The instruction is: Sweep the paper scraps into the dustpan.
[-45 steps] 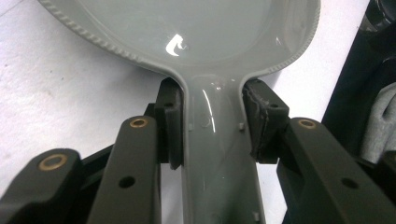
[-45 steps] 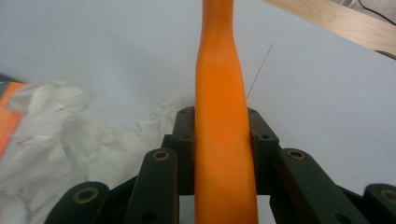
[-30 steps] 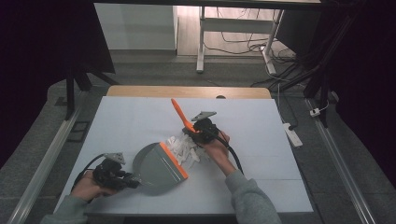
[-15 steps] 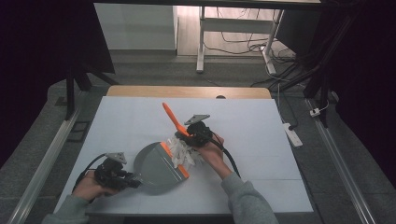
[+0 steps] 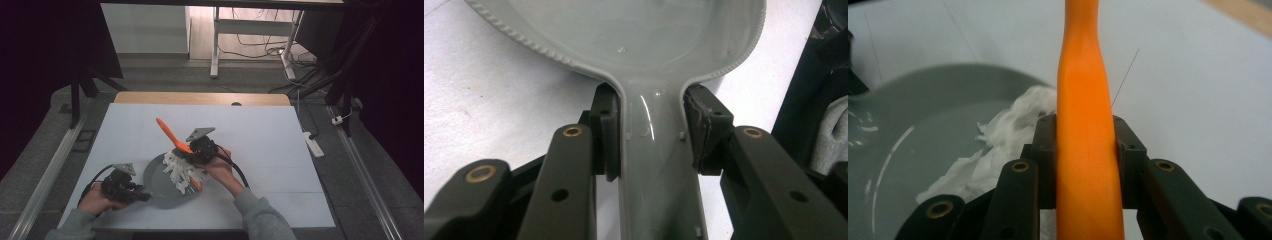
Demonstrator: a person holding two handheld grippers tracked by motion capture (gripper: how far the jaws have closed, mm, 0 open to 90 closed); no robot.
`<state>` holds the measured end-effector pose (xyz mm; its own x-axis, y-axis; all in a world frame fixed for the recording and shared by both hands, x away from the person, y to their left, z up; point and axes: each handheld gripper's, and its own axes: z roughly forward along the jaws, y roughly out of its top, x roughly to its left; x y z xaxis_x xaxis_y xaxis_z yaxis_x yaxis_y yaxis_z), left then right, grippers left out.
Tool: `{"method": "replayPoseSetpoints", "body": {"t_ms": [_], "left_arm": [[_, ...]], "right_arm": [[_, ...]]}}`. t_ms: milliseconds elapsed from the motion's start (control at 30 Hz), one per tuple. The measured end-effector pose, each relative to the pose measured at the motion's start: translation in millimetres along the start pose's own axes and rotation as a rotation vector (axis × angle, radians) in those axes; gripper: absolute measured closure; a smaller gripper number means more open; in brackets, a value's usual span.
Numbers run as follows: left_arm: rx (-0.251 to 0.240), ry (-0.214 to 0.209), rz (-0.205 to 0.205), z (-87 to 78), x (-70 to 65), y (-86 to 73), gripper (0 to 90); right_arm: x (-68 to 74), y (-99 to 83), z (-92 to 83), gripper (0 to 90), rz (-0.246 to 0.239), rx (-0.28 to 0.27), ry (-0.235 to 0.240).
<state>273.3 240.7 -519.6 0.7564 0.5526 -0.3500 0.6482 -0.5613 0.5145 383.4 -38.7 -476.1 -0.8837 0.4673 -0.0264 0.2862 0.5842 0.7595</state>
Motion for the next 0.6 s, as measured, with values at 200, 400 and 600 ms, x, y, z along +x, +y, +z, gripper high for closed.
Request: {"method": "replayPoseSetpoints", "body": {"t_ms": [200,400,600], "left_arm": [[0.000,0.000,0.000,0.0,-0.2,0.0,62.0],[0.002,0.000,0.000,-0.2,-0.2,0.1,62.0],[0.003,-0.001,0.002,-0.3,0.0,0.0,62.0]], "right_arm": [[-17.8,1.4,-26.4,70.3,0.026,-0.071,-0.072],[-37.0,-3.4,-37.7,70.3,0.079,-0.082,-0.150],[-50.2,-11.5,-27.2,70.3,0.110,-0.035,-0.183]]}}
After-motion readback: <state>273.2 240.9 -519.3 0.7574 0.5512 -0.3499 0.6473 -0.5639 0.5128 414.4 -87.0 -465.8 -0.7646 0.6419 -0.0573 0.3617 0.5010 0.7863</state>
